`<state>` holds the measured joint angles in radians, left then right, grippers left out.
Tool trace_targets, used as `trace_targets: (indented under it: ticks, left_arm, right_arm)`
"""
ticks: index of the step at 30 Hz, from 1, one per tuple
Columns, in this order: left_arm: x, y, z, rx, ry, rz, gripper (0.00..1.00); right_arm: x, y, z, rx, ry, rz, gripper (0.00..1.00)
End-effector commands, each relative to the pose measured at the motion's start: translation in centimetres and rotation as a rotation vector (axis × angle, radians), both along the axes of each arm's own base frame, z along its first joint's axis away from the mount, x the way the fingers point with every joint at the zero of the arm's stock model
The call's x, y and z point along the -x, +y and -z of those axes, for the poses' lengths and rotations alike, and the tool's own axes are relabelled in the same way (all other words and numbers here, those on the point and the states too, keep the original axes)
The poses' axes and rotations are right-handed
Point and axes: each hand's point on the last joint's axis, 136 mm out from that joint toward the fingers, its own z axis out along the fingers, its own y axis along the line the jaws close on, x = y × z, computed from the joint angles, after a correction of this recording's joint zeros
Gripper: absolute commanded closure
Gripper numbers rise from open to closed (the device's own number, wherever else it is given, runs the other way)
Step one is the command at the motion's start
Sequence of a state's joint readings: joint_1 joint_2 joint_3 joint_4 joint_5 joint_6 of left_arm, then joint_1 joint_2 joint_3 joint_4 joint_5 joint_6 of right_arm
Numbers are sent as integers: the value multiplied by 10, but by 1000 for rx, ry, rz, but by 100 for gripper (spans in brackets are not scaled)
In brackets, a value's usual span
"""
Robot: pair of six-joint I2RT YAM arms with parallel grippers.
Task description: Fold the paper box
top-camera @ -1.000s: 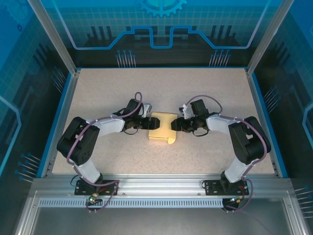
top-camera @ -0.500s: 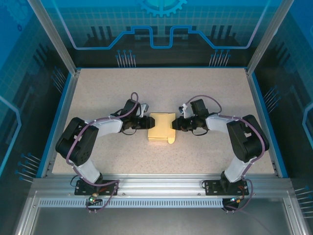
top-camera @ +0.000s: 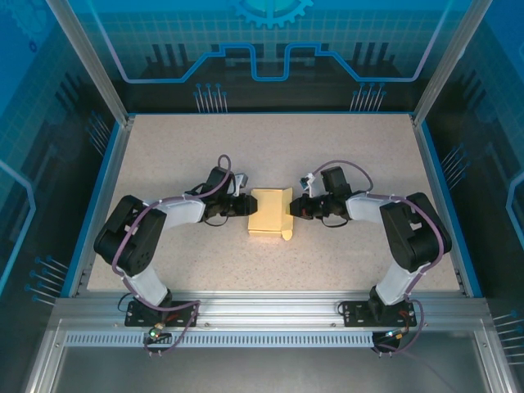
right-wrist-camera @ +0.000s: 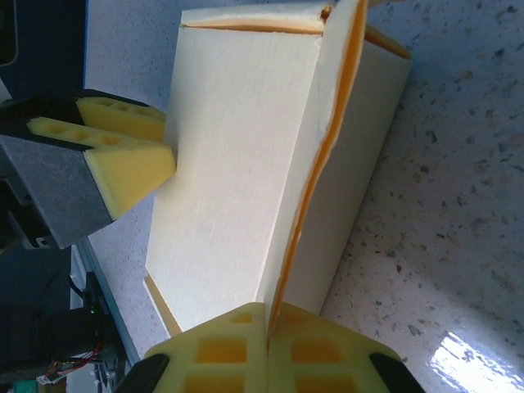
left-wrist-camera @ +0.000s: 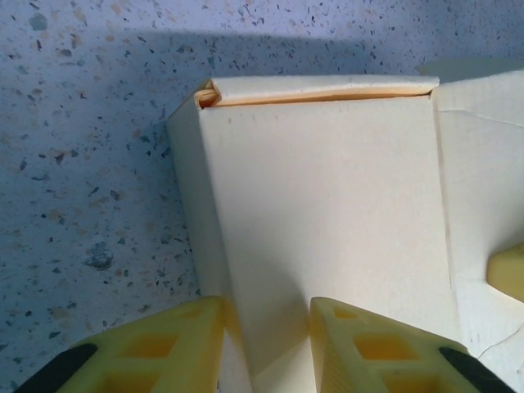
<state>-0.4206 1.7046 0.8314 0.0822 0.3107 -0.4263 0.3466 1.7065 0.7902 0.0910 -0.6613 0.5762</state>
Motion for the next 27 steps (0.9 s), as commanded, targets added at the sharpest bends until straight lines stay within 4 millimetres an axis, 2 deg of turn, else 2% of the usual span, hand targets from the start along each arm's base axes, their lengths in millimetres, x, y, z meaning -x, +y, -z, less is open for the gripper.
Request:
trace_targets:
  ticks: [1,5,17,27]
  left_arm:
    - [12,-9,9,46,50,28,66]
    - [12,-9,10,54,54,26,66]
    - [11,-17,10,95,67,36,60]
    - [11,-22,12,120,79,45,56]
  right_arm:
    - [2,11,-24,-81,-49,-25,97]
    - [2,15,-38,-111,-72,-18,99]
    - [8,21,-61,-126,-103,-1,99]
    - [10,26,-63,-92,-102,5,98]
